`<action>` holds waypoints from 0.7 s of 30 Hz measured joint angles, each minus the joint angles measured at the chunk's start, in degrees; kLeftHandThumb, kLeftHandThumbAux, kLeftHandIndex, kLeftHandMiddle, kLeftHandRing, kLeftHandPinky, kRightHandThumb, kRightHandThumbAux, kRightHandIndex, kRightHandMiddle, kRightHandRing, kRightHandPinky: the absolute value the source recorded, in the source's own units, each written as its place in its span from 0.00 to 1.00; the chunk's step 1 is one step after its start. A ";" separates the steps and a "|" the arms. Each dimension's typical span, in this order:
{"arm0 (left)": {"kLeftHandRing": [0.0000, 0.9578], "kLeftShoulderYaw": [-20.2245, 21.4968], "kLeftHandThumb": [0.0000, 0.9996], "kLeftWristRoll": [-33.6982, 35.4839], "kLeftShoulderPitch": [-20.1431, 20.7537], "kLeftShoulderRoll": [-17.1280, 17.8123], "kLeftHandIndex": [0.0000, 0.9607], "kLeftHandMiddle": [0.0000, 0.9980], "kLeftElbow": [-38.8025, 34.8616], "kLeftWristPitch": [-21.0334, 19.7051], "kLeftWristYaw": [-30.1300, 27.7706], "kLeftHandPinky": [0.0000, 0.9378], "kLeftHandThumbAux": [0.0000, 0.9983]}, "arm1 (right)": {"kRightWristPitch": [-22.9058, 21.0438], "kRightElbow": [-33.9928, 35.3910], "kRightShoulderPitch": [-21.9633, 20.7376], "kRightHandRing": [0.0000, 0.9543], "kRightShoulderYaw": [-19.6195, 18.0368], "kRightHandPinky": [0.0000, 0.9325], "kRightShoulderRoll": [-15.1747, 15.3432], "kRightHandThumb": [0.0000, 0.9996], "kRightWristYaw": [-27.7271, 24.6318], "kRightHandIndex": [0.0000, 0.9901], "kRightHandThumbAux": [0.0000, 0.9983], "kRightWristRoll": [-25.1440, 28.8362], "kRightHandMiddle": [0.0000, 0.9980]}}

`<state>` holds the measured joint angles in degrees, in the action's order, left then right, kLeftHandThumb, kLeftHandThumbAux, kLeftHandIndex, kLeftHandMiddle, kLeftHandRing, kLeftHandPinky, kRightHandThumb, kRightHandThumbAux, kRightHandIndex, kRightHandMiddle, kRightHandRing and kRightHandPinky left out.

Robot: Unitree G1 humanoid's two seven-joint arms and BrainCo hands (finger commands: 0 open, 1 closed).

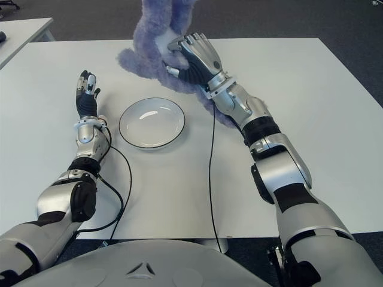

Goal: Put the doll into the plate.

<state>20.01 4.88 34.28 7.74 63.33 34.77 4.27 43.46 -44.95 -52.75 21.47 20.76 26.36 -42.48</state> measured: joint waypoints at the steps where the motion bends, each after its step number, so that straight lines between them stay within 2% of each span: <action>1: 0.00 -0.05 0.00 -0.01 0.00 -0.01 0.01 0.00 0.00 0.00 0.06 0.00 0.39 | 0.05 0.24 -0.07 0.89 0.00 0.90 -0.14 0.57 -0.49 0.75 0.72 0.14 0.85; 21: 0.00 -0.61 0.00 -0.79 0.00 -0.24 0.01 0.00 0.00 0.02 0.70 0.00 0.39 | 0.53 0.62 -0.12 0.86 1.76 0.89 -3.95 0.56 -7.42 0.73 0.72 0.76 0.83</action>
<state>19.40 4.09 34.28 7.50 63.33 34.79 4.98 43.99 -44.32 -52.87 23.23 16.81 18.94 -41.72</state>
